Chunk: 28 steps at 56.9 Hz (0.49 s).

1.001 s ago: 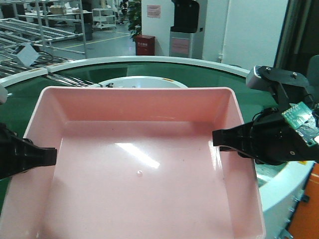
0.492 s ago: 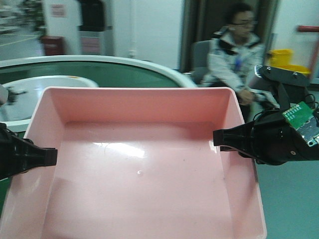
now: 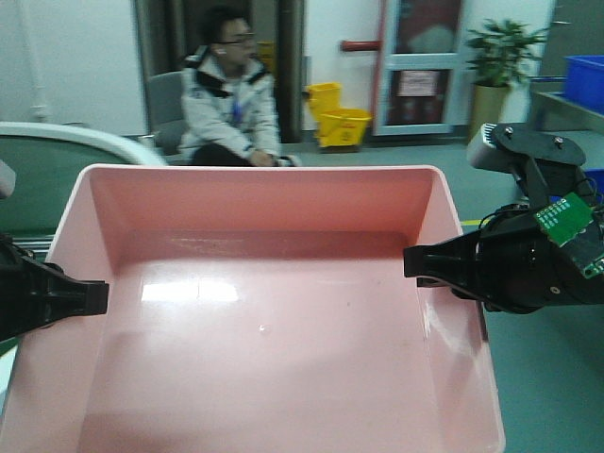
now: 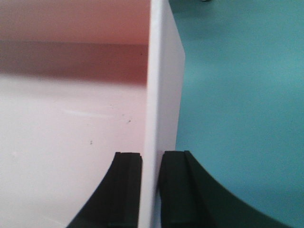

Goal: Grab pink bin and stack on right shelf
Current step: 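Hold the pink tray with both grippers while the base drives to the shelf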

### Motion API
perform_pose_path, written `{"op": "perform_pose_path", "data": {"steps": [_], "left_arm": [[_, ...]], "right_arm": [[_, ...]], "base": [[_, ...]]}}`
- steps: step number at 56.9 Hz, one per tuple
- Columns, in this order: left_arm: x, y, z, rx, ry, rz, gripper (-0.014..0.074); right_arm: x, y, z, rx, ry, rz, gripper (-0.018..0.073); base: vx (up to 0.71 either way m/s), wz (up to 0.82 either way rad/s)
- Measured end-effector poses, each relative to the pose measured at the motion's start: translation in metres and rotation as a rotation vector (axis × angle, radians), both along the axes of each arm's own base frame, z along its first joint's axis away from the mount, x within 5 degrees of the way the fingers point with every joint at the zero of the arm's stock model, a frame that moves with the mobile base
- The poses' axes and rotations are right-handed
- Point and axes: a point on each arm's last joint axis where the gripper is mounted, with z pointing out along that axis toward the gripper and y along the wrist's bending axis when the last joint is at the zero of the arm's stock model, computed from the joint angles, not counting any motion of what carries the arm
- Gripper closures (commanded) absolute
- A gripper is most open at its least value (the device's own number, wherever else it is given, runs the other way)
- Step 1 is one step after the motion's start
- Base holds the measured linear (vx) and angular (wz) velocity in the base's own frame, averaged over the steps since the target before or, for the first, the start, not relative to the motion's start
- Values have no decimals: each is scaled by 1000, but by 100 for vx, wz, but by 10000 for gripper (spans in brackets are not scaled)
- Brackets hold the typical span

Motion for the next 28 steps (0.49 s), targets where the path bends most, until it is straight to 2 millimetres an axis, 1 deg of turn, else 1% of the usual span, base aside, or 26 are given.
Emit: {"op": "perform_pose_path", "data": {"steps": [13, 28], "left_arm": [[0, 0, 0, 0, 1, 0, 598], [0, 0, 0, 0, 1, 0, 598]], "right_arm": [[0, 0, 0, 1, 1, 0, 568], [0, 0, 0, 1, 1, 0, 568]], "base": [[14, -55], [23, -47]]}}
